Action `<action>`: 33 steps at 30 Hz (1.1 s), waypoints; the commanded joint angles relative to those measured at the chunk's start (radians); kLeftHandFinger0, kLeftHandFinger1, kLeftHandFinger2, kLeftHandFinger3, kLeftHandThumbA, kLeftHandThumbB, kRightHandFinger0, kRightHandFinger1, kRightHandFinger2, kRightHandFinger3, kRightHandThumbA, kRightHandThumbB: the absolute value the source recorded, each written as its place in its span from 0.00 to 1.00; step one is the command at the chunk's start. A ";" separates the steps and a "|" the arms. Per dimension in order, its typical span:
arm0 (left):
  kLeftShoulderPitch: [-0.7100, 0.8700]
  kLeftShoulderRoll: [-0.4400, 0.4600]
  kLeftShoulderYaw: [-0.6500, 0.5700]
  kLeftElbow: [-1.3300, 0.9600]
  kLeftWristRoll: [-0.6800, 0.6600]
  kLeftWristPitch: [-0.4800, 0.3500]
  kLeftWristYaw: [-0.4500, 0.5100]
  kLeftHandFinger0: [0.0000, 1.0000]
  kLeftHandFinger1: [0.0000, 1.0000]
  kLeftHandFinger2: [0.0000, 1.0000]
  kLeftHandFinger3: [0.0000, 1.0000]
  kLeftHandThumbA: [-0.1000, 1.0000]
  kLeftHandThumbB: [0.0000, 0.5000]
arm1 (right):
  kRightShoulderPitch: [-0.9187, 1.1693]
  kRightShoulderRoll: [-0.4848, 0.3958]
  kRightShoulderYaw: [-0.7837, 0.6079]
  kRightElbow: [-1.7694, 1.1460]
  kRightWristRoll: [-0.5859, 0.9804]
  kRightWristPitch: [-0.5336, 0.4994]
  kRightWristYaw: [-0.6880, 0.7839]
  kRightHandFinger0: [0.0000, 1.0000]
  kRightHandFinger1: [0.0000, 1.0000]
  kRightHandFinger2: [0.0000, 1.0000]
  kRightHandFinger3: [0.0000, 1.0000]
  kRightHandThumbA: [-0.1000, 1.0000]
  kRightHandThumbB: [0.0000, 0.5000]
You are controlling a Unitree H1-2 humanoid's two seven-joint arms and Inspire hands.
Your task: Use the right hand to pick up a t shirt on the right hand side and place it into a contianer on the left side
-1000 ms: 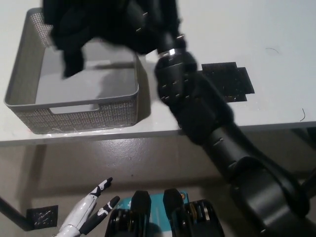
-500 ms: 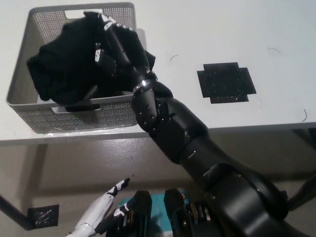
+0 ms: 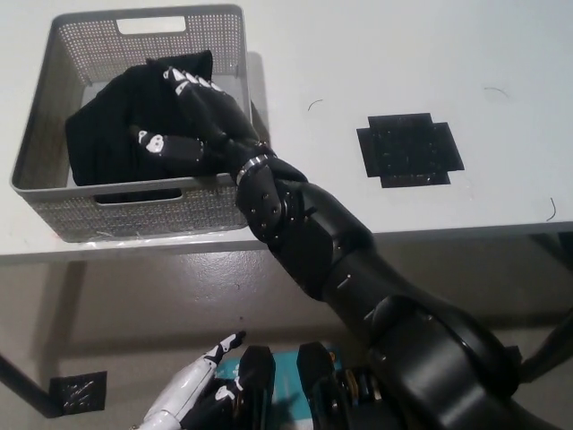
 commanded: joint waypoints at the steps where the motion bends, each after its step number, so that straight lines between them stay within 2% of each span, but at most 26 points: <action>1: -0.002 0.001 -0.005 -0.015 0.011 -0.009 0.004 1.00 1.00 1.00 1.00 1.00 0.62 | -0.041 -0.006 -0.006 -0.037 0.032 0.057 0.071 1.00 1.00 1.00 1.00 0.67 1.00; 4: -0.004 0.002 -0.002 -0.011 0.016 -0.010 0.010 1.00 1.00 1.00 1.00 1.00 0.62 | -0.042 -0.009 0.001 -0.054 0.029 0.074 0.077 1.00 1.00 1.00 1.00 0.70 1.00; 5: -0.003 0.005 0.002 -0.016 0.013 -0.005 0.007 1.00 1.00 1.00 1.00 1.00 0.59 | -0.040 -0.014 0.014 -0.072 0.011 0.086 0.065 1.00 1.00 1.00 1.00 0.74 1.00; 10: 0.006 0.010 0.017 -0.022 -0.013 -0.017 0.005 1.00 1.00 1.00 1.00 1.00 0.61 | -0.017 -0.071 0.049 -0.205 -0.029 0.117 0.057 1.00 1.00 1.00 1.00 0.77 1.00; 13: 0.003 0.014 0.025 -0.021 -0.014 -0.012 0.003 1.00 1.00 1.00 1.00 1.00 0.62 | 0.026 -0.147 0.042 -0.419 -0.039 0.163 0.092 1.00 1.00 1.00 1.00 0.86 1.00; 15: 0.003 0.016 0.029 -0.027 -0.015 -0.007 0.002 1.00 1.00 1.00 1.00 1.00 0.60 | 0.047 -0.183 0.034 -0.527 -0.047 0.175 0.101 1.00 1.00 1.00 1.00 0.84 1.00; 18: -0.001 0.027 0.040 -0.023 -0.010 -0.005 0.012 1.00 1.00 1.00 1.00 1.00 0.63 | 0.139 -0.261 0.001 -0.820 -0.044 0.206 0.145 1.00 1.00 1.00 1.00 0.87 0.96; 20: -0.001 0.034 0.048 -0.029 -0.013 0.000 0.012 1.00 1.00 1.00 1.00 1.00 0.56 | 0.204 -0.295 -0.002 -0.947 -0.055 0.201 0.150 1.00 1.00 1.00 1.00 0.89 0.93; 22: 0.000 0.041 0.057 -0.029 -0.021 -0.002 0.013 1.00 1.00 1.00 1.00 1.00 0.55 | 0.259 -0.309 -0.005 -1.049 -0.055 0.222 0.167 1.00 1.00 1.00 1.00 0.89 0.91; 23: -0.001 0.042 0.059 -0.025 -0.020 -0.008 0.018 1.00 1.00 1.00 1.00 1.00 0.57 | 0.292 -0.319 -0.008 -1.086 -0.049 0.208 0.167 1.00 1.00 1.00 1.00 0.89 0.89; 25: 0.001 0.047 0.066 -0.021 -0.026 -0.019 0.024 1.00 1.00 1.00 1.00 1.00 0.55 | 0.453 -0.368 -0.003 -1.266 -0.069 0.197 0.181 1.00 1.00 1.00 1.00 0.87 0.85; 26: 0.004 0.053 0.072 -0.030 -0.031 -0.005 0.015 1.00 1.00 1.00 1.00 1.00 0.56 | 0.507 -0.381 0.000 -1.315 -0.077 0.187 0.177 1.00 1.00 1.00 1.00 0.87 0.86; 29: 0.018 0.061 0.077 -0.039 -0.026 0.005 0.015 1.00 1.00 1.00 1.00 1.00 0.54 | 0.626 -0.408 0.001 -1.403 -0.105 0.146 0.148 1.00 1.00 1.00 1.00 0.84 0.81; 31: 0.023 0.057 0.085 -0.034 -0.035 0.003 0.021 1.00 1.00 1.00 1.00 1.00 0.56 | 0.734 -0.441 -0.014 -1.453 -0.092 0.075 0.115 1.00 1.00 1.00 1.00 0.78 0.77; 33: 0.034 0.056 0.090 -0.027 -0.035 -0.005 0.031 0.99 1.00 1.00 1.00 1.00 0.58 | 0.863 -0.482 -0.037 -1.505 -0.094 0.029 0.083 1.00 1.00 1.00 1.00 0.77 0.67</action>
